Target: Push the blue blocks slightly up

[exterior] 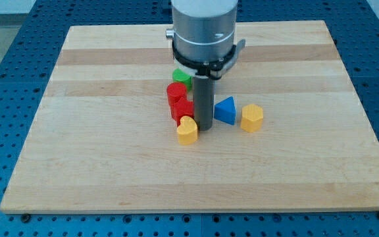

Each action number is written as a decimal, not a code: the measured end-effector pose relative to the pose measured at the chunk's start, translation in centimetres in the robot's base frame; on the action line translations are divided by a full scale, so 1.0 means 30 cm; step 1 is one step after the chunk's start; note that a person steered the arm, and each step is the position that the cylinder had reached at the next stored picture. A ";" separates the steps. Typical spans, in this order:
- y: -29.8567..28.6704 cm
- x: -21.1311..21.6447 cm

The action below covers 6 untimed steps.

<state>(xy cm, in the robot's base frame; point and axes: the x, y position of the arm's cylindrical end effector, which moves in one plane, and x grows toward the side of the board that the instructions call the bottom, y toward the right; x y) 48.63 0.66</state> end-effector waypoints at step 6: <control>0.169 -0.235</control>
